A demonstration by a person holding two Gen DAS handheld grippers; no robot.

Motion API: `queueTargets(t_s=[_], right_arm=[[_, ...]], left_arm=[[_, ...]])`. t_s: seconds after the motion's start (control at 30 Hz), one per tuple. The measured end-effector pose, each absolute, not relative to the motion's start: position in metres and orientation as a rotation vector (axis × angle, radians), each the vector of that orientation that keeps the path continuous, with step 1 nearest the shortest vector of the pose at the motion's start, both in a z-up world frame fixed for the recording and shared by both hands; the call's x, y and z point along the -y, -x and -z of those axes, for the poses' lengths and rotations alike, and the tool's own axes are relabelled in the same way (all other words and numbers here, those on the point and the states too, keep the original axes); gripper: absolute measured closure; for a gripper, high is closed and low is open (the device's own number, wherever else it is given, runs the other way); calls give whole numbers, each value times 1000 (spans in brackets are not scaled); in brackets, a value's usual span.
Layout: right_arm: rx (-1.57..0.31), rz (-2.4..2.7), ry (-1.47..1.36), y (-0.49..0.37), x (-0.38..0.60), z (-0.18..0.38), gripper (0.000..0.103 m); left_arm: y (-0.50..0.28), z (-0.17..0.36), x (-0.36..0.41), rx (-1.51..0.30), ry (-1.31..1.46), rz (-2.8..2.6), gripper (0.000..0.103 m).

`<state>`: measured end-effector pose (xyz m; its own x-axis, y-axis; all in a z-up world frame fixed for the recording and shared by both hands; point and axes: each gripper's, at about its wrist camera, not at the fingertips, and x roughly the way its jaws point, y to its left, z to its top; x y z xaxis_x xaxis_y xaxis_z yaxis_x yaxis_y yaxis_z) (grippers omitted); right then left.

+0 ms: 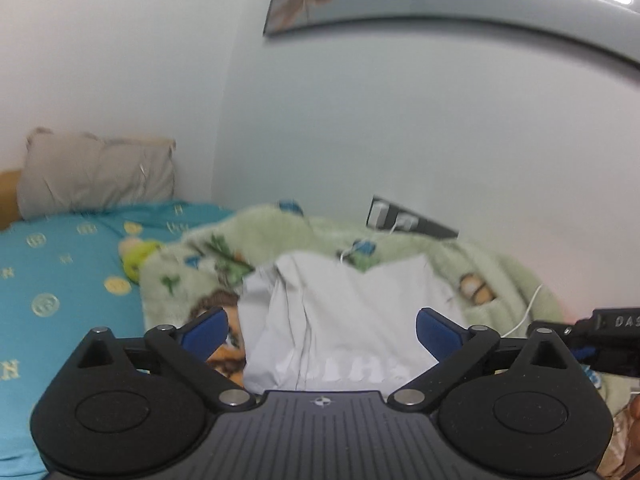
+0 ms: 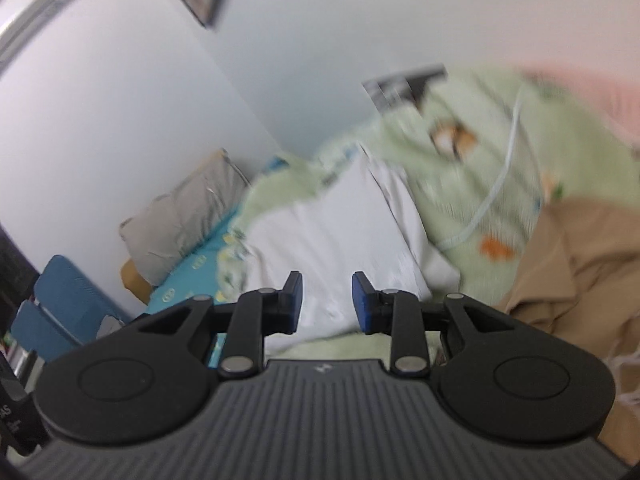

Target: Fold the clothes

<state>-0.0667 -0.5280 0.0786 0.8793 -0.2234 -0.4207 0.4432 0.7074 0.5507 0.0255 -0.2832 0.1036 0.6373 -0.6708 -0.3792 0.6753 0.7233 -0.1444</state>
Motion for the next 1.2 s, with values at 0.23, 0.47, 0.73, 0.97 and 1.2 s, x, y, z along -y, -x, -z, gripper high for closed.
queueTargets(t_s=[0.23, 0.47, 0.73, 0.97, 1.2], right_arm=[[-191, 339, -516, 115, 484, -141, 4], [-190, 331, -407, 140, 445, -156, 4], [-160, 348, -307, 158, 403, -143, 4], [-143, 359, -234, 160, 373, -130, 3], [-169, 364, -225, 152, 359, -110, 3]], left_arm=[[34, -152, 243, -336, -12, 723, 0], [84, -180, 199, -272, 7, 679, 0], [119, -180, 168, -230, -9, 672, 0], [136, -169, 156, -230, -32, 675, 0], [134, -151, 150, -230, -40, 655, 0]])
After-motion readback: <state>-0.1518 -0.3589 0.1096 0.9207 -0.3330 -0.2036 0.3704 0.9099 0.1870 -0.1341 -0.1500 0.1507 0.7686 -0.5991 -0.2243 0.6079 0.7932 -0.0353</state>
